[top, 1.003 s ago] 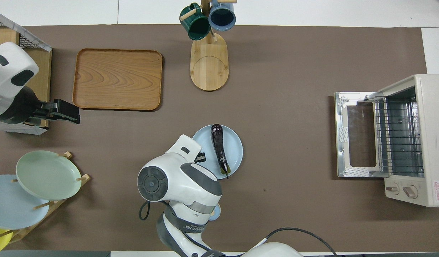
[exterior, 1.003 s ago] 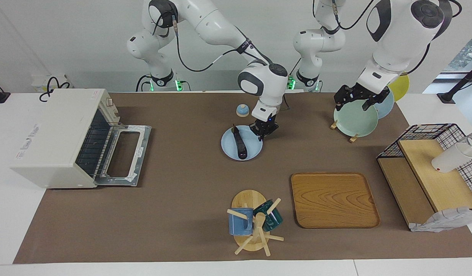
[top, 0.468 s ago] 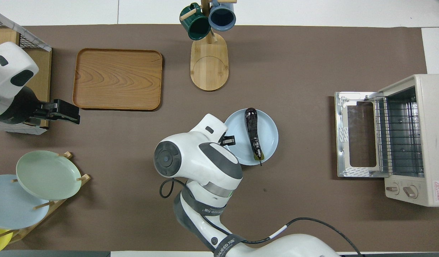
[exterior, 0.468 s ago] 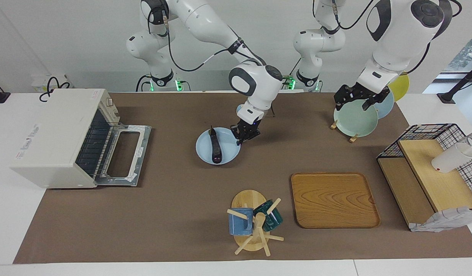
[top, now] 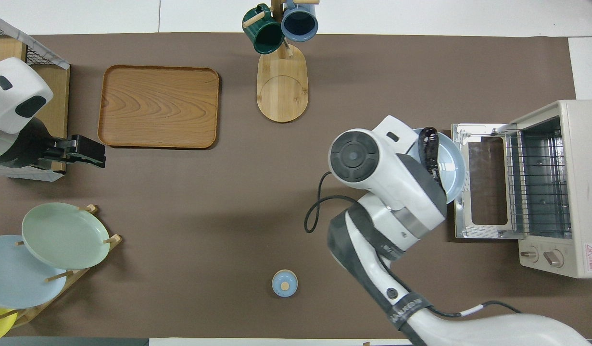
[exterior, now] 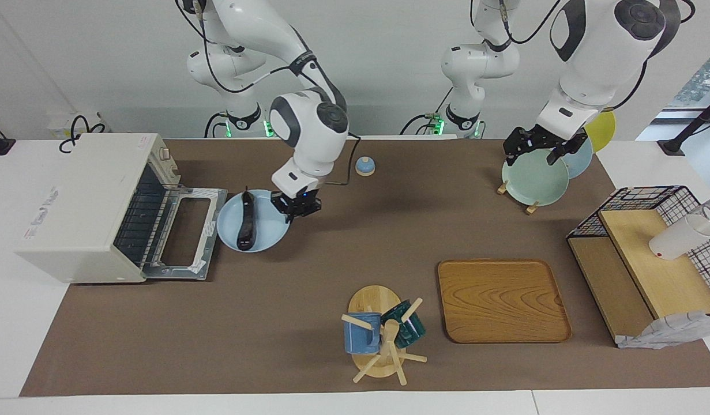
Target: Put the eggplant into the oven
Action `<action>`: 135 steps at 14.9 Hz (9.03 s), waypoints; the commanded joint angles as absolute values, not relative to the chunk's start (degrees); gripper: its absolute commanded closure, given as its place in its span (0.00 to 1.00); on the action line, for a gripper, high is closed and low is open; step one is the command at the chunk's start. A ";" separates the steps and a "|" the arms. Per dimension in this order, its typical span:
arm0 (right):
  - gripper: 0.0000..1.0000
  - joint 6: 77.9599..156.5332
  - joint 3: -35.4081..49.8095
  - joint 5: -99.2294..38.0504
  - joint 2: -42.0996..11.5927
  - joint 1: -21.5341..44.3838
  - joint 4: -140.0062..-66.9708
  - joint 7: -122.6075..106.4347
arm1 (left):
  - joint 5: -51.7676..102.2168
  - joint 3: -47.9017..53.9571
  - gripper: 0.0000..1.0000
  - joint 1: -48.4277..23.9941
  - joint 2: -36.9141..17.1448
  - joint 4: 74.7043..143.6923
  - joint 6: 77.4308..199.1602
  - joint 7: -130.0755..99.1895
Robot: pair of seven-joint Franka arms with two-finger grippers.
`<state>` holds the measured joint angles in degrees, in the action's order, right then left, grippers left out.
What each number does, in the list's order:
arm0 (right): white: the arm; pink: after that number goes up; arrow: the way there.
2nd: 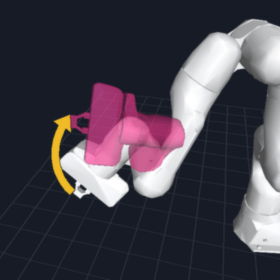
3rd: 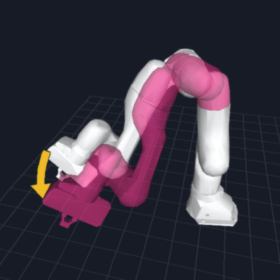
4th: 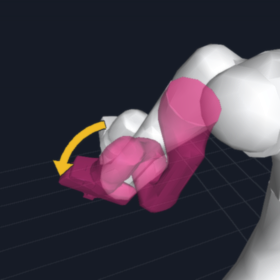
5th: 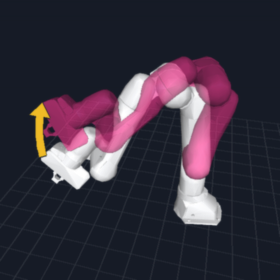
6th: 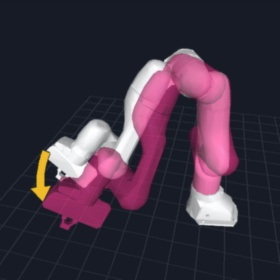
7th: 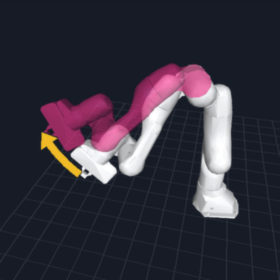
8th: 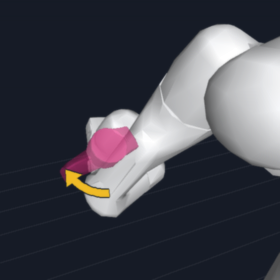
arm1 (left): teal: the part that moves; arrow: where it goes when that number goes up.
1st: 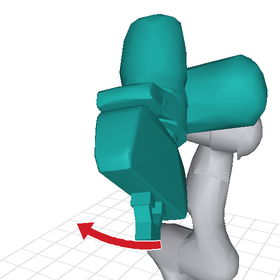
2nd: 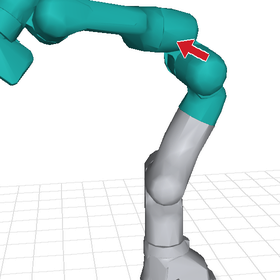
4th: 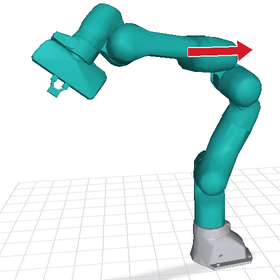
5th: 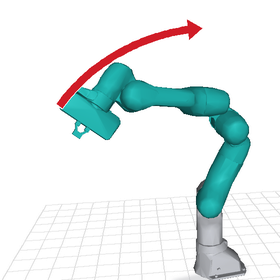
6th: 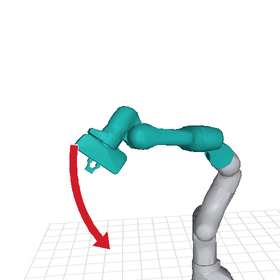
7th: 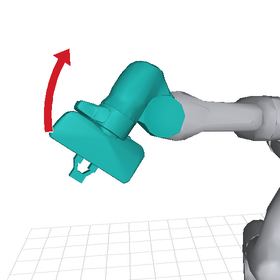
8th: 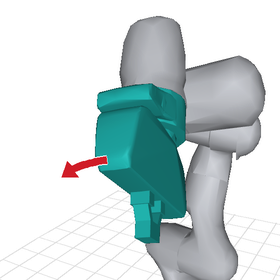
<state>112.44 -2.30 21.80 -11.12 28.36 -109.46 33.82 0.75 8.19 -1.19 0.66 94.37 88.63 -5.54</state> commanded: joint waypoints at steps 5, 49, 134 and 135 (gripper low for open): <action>1.00 113.20 -1.32 22.24 -2.82 14.08 -117.76 19.18 | -0.62 7.91 0.00 -1.58 1.23 94.39 88.42 -5.01; 1.00 122.76 -0.53 7.66 -2.81 6.76 -121.28 4.82 | -0.62 7.73 0.00 -0.79 1.23 94.39 88.15 -5.36; 0.00 87.27 -3.96 1.32 -0.79 2.46 -92.29 -6.33 | -0.62 7.73 0.00 -0.79 1.23 94.48 88.15 -5.36; 0.00 87.36 -3.87 1.32 -0.88 2.37 -92.11 -6.24 | -0.62 7.73 0.00 -0.79 1.32 94.40 88.15 -5.36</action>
